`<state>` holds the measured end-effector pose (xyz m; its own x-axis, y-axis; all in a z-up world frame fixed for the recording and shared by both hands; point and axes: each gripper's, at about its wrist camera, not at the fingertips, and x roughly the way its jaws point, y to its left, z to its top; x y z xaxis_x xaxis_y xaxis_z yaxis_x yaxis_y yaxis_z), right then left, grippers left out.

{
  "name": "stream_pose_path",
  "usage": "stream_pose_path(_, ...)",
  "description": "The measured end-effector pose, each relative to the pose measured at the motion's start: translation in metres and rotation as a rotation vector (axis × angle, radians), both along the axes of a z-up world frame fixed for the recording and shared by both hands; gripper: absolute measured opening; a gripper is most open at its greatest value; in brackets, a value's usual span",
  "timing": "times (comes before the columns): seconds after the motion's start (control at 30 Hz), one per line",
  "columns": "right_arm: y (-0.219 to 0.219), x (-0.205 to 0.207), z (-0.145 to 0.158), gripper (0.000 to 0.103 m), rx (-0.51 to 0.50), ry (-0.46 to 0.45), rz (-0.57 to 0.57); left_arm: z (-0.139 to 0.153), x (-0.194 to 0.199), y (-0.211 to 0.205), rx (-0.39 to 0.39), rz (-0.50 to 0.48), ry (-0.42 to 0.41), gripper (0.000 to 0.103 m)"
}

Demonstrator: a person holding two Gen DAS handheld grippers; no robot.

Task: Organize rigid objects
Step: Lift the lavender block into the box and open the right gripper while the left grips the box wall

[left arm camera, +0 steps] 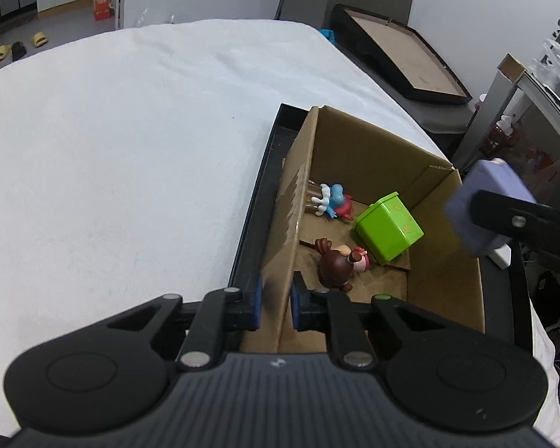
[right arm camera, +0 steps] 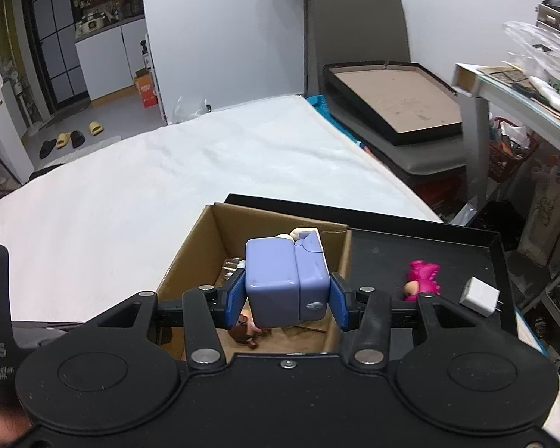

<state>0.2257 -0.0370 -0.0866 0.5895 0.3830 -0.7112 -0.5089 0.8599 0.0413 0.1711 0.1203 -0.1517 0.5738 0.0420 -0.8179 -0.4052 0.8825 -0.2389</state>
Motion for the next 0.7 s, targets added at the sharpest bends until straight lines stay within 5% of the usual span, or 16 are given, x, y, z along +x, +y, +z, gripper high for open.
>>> stream_pose_path(0.6, 0.052, 0.007, -0.012, 0.046, -0.002, -0.008, 0.075, -0.006, -0.003, 0.010, -0.055, -0.011, -0.022, 0.015)
stream_pose_path(0.7, 0.055, 0.006, -0.008, 0.058, -0.012, -0.047, 0.075, -0.008, -0.002, 0.011, -0.060, -0.007, -0.015, 0.015)
